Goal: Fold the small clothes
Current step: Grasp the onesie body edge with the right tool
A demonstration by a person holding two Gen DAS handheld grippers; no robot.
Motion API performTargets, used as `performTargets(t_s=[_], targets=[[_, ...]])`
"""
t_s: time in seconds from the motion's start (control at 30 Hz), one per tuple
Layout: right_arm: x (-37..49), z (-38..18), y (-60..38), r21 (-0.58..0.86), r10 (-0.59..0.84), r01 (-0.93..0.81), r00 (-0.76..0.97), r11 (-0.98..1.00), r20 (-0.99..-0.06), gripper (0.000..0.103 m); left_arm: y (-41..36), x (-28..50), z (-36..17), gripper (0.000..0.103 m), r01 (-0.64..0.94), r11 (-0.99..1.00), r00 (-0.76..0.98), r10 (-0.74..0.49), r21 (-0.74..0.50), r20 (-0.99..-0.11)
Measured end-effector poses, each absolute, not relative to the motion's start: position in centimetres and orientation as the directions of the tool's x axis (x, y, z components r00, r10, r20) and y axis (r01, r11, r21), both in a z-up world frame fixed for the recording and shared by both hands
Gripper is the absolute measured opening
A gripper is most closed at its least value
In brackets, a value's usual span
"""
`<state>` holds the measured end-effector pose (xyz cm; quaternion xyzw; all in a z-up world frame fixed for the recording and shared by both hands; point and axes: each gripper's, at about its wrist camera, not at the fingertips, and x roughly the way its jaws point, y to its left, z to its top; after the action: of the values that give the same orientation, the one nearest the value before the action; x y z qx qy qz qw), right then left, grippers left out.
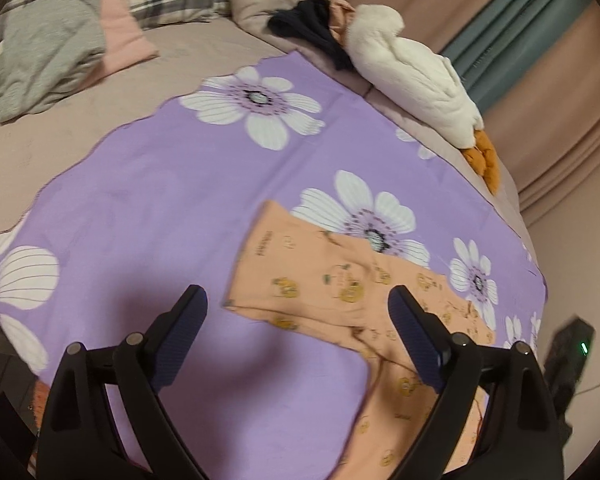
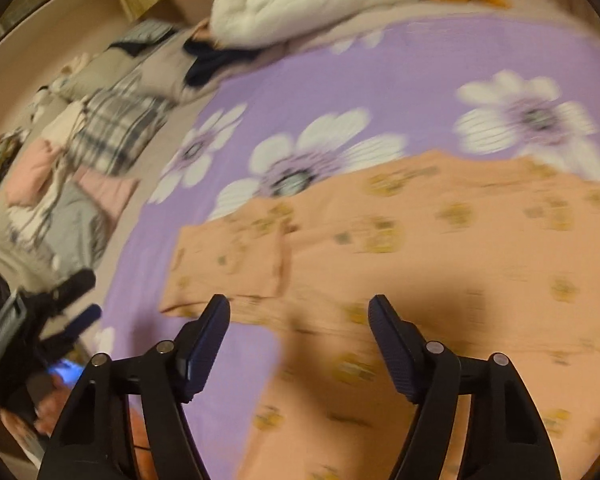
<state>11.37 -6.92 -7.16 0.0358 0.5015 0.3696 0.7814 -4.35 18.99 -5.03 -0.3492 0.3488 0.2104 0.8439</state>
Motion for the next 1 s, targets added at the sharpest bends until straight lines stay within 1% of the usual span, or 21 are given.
performTargets(t_s=[0.1,0.33,0.4,0.43,0.47,0.5,0.57,0.6,0.67,0.73,0.9,1.0], targets=[[12.6,-9.0,-3.6,0.436,0.598,-0.537,0.168,0.722,-0.784,0.073,19.5,-5.2,-5.6,0.094,-0.62,0.655,0.656,0.129,-0.433,-0.744],[14.0,-11.0,-0.3,0.378,0.526,-0.535,0.151,0.756,-0.837,0.073,19.9,-5.5,-6.3,0.094,-0.621,0.65,0.647,0.11,-0.437,-0.755],[13.8,-11.2,0.3,0.35,0.507,-0.542,0.169,0.764,-0.845,0.073,20.1,-5.6,-6.3,0.094,-0.622,0.65,0.647,0.113,-0.436,-0.754],[13.5,-11.1,0.5,0.335,0.505,-0.557,0.181,0.76,-0.844,0.071,20.3,-5.6,-6.4,0.094,-0.627,0.644,0.647,0.116,-0.438,-0.754],[13.6,-11.0,0.7,0.325,0.503,-0.568,0.187,0.756,-0.844,0.061,20.4,-5.6,-6.5,0.094,-0.631,0.638,0.646,0.116,-0.442,-0.755],[13.4,-11.0,0.9,0.31,0.498,-0.582,0.193,0.752,-0.845,0.055,20.4,-5.6,-6.5,0.094,-0.632,0.635,0.645,0.114,-0.445,-0.755],[13.3,-11.1,1.5,0.264,0.468,-0.598,0.213,0.757,-0.858,0.035,20.5,-5.5,-6.6,0.094,-0.627,0.634,0.649,0.103,-0.453,-0.754],[13.0,-10.8,1.6,0.237,0.454,-0.605,0.234,0.76,-0.86,0.032,20.4,-5.5,-6.6,0.094,-0.623,0.635,0.652,0.099,-0.457,-0.752],[12.4,-10.0,1.5,0.196,0.44,-0.616,0.273,0.763,-0.855,0.021,20.2,-5.5,-6.5,0.094,-0.607,0.646,0.662,0.087,-0.464,-0.744],[11.9,-8.8,1.0,0.164,0.438,-0.625,0.314,0.763,-0.842,0.019,20.1,-5.6,-6.4,0.094,-0.6,0.652,0.666,0.087,-0.463,-0.741],[11.8,-5.3,-0.9,0.194,0.497,-0.639,0.336,0.744,-0.8,0.019,20.2,-5.4,-6.5,0.094,-0.61,0.648,0.658,0.094,-0.456,-0.747],[11.7,-3.9,-0.9,0.151,0.49,-0.654,0.374,0.742,-0.788,0.019,20.1,-5.2,-6.4,0.094,-0.605,0.65,0.661,0.088,-0.46,-0.745]])
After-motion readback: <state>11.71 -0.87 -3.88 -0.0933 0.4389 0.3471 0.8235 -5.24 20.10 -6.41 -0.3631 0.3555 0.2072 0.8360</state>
